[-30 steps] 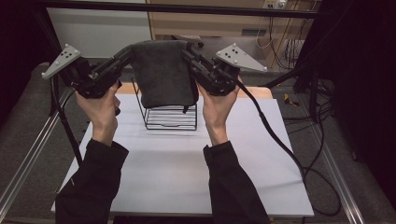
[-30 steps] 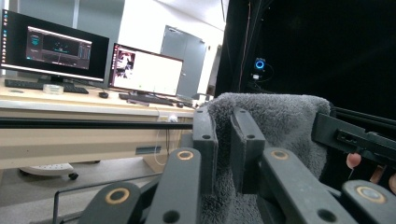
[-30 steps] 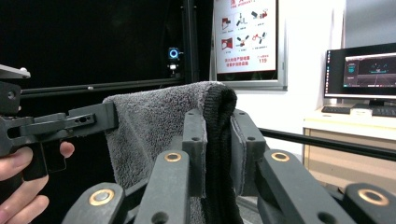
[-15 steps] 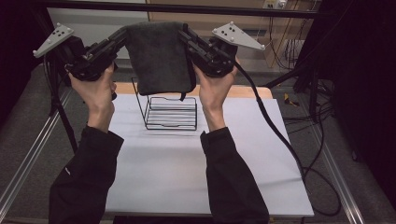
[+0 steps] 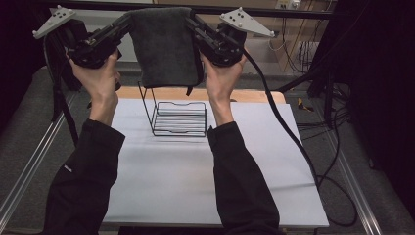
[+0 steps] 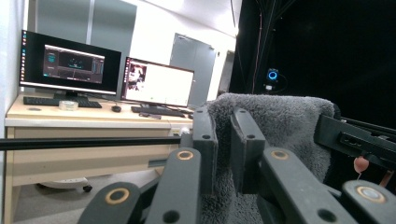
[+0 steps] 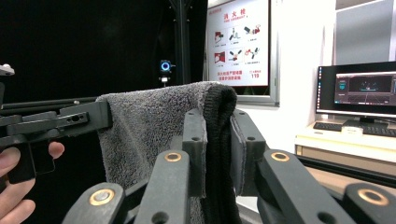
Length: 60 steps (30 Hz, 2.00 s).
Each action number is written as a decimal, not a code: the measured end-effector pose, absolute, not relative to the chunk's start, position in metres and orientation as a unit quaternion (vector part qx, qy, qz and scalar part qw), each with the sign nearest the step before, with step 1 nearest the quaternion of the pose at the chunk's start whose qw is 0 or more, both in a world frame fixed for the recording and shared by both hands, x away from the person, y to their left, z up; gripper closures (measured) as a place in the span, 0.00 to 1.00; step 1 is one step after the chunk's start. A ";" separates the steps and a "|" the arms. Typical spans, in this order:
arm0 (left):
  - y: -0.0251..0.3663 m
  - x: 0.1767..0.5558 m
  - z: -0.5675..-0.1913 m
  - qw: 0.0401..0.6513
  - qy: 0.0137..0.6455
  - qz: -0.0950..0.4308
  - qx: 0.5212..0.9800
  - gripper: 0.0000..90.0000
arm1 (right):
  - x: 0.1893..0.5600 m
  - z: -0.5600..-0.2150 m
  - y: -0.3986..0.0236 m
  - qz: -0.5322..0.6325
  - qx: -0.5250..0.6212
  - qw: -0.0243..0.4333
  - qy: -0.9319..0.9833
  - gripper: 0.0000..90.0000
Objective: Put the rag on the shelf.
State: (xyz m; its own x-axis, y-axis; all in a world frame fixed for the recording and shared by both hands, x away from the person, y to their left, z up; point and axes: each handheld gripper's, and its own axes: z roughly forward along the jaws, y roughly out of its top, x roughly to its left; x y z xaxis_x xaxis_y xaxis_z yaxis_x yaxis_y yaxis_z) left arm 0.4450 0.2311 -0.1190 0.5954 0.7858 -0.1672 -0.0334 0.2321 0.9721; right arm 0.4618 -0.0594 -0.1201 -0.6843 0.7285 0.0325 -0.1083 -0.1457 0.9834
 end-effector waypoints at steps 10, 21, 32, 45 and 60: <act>0.229 0.459 -0.107 0.698 0.351 0.303 0.545 0.91 | 0.476 -0.109 -0.057 0.706 0.260 0.309 0.582 0.88; 0.227 0.483 -0.106 0.691 0.359 0.306 0.548 0.91 | 0.496 -0.108 -0.054 0.698 0.270 0.316 0.583 0.88; 0.229 0.507 -0.122 0.673 0.372 0.299 0.566 0.91 | 0.512 -0.122 -0.049 0.683 0.285 0.314 0.595 0.88; 0.230 0.505 -0.143 0.659 0.371 0.289 0.587 0.91 | 0.516 -0.143 -0.052 0.667 0.298 0.302 0.612 0.88; 0.241 0.495 -0.172 0.643 0.376 0.266 0.612 0.90 | 0.511 -0.175 -0.052 0.660 0.304 0.274 0.630 0.87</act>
